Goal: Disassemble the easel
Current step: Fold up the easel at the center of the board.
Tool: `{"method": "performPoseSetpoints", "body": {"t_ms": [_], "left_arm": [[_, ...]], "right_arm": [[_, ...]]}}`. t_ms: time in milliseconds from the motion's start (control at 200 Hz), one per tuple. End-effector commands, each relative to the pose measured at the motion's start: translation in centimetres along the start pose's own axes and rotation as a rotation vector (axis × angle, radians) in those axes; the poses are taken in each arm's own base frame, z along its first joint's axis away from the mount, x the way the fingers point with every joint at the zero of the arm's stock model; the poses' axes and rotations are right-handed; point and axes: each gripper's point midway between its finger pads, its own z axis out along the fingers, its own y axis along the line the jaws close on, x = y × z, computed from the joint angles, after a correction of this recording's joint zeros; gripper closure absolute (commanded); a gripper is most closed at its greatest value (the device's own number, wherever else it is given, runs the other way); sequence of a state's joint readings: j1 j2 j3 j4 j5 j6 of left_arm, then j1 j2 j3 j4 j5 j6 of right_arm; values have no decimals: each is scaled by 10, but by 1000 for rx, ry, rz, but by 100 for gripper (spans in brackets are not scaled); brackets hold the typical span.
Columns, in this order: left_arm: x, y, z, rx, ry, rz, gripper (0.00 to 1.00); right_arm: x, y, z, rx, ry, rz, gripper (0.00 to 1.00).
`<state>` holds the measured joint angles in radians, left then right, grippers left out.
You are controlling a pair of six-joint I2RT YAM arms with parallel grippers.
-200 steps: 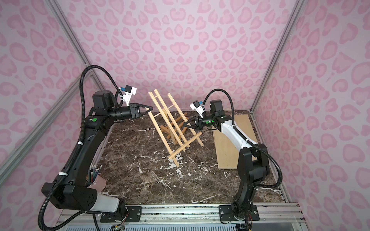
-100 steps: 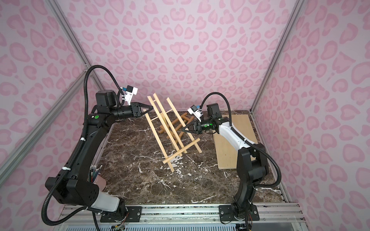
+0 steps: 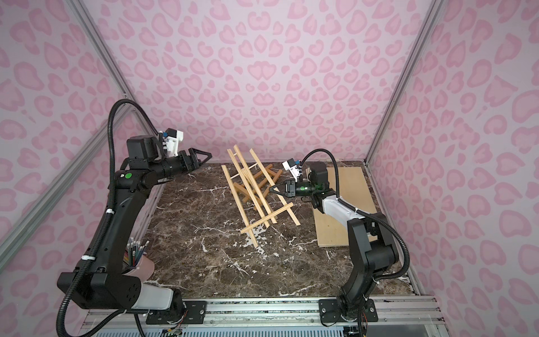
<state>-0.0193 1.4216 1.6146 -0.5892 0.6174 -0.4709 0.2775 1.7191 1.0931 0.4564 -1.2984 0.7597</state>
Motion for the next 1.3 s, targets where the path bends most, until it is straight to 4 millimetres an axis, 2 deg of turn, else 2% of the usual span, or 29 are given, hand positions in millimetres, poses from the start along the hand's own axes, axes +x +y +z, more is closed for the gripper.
{"method": "performPoseSetpoints", "body": {"t_ms": [0,305,430,530,650,735,860,1050,1165,1180,1220,1245,1295], "left_arm": [[-8,20,-13,-124,-74,-22,18],[-1,16,-24,-129,-83,-36,21],[2,17,-28,-143,-92,-41,23],[4,19,-32,-169,-101,-42,24],[7,27,-41,-235,-118,-36,25],[7,41,-54,-353,-142,-12,27],[8,65,-81,-555,-169,25,29],[4,73,-110,-675,-249,62,30],[7,76,-110,-682,-253,69,29],[8,77,-109,-680,-248,66,29],[9,78,-107,-677,-243,63,29],[10,79,-105,-675,-242,60,29],[11,79,-103,-664,-239,56,30]], "right_arm": [[-15,12,-3,-24,-91,23,100],[3,3,-23,-47,-221,163,100],[10,12,-14,-101,-228,194,100],[12,21,6,-143,-215,207,100],[16,27,47,-176,-161,222,100],[18,27,75,-194,-141,245,100],[19,18,111,-212,-130,295,100],[27,4,169,-262,-104,398,100],[25,-5,188,-310,-108,460,100],[28,-16,191,-299,-107,479,100],[33,-28,196,-284,-109,509,100],[26,-25,200,-295,-112,497,100],[28,-34,208,-271,-105,501,100]]}}
